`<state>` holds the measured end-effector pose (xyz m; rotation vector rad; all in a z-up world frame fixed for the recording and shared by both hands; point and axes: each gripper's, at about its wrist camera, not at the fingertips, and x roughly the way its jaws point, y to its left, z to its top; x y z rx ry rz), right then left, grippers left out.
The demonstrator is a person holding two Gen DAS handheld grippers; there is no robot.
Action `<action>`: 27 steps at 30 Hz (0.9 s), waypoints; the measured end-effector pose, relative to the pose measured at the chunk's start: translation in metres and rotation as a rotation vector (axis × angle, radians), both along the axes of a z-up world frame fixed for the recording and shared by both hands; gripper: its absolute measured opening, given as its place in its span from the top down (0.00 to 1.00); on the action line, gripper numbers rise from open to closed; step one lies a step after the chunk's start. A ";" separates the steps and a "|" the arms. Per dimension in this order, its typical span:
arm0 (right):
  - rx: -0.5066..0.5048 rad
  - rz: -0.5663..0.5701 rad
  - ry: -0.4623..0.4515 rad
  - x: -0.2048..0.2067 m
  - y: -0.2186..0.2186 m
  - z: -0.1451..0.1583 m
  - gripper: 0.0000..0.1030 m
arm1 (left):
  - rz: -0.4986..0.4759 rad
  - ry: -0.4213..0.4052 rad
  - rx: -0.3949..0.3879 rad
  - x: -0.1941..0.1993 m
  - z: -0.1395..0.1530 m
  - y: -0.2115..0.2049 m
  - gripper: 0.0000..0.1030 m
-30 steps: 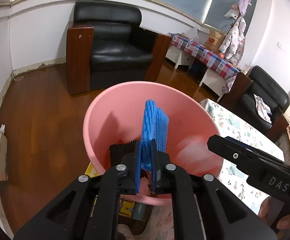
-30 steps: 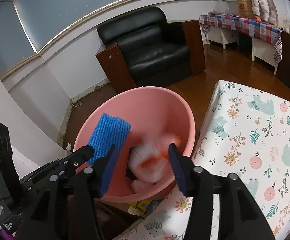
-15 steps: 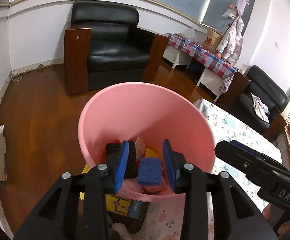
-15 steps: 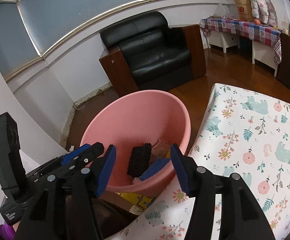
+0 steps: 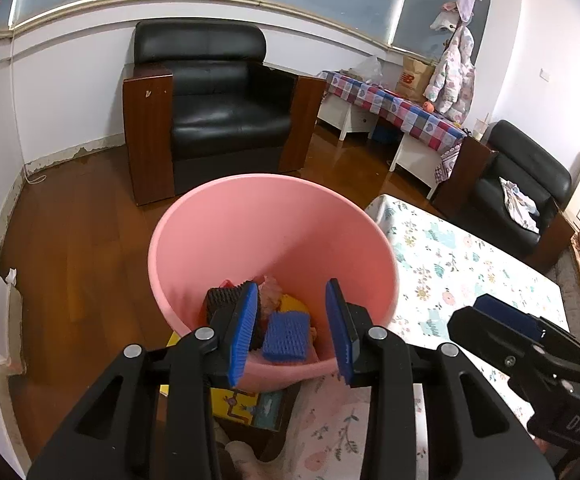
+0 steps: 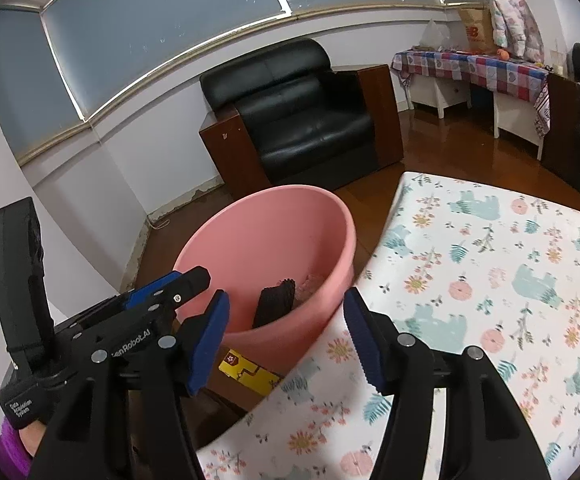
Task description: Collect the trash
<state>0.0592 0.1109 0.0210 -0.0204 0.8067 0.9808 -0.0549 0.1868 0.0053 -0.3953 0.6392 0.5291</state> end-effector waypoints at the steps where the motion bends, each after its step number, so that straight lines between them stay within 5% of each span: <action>1: -0.002 -0.004 -0.006 -0.002 -0.004 0.001 0.41 | -0.002 0.002 0.005 0.001 0.001 -0.003 0.65; 27: -0.002 -0.129 -0.116 -0.042 -0.099 0.029 0.35 | -0.095 0.011 0.064 0.001 0.016 -0.096 0.65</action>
